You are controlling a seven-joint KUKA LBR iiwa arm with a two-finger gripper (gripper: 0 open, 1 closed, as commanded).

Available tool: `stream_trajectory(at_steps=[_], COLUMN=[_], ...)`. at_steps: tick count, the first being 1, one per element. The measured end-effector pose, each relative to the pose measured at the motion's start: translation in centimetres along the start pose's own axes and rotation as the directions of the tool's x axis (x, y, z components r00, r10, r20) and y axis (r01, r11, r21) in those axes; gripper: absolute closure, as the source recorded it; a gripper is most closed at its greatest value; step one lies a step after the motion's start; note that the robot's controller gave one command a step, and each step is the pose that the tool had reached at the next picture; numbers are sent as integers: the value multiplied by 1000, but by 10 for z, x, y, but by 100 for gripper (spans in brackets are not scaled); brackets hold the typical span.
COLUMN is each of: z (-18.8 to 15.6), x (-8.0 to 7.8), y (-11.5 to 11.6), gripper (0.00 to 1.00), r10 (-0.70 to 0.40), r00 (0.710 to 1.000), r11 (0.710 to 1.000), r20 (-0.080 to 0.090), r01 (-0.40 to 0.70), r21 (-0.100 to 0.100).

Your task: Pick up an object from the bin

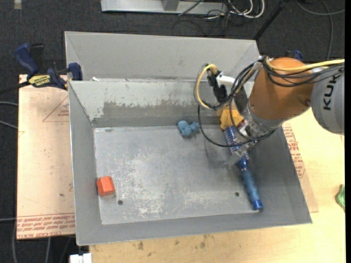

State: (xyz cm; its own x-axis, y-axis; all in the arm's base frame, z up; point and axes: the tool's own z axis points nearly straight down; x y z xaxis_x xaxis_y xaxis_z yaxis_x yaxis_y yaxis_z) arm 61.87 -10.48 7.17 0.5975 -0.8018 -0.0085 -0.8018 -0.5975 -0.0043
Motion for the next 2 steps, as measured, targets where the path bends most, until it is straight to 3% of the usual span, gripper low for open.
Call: stream_trajectory(at_steps=[1,2], z=[2,-12], x=[1,-1], y=[2,0], gripper=[100,100], r10=[5,8], r00=[1000,1000], r11=[1000,1000], r20=[-1,-4], r01=[-5,-8], r21=[1,0])
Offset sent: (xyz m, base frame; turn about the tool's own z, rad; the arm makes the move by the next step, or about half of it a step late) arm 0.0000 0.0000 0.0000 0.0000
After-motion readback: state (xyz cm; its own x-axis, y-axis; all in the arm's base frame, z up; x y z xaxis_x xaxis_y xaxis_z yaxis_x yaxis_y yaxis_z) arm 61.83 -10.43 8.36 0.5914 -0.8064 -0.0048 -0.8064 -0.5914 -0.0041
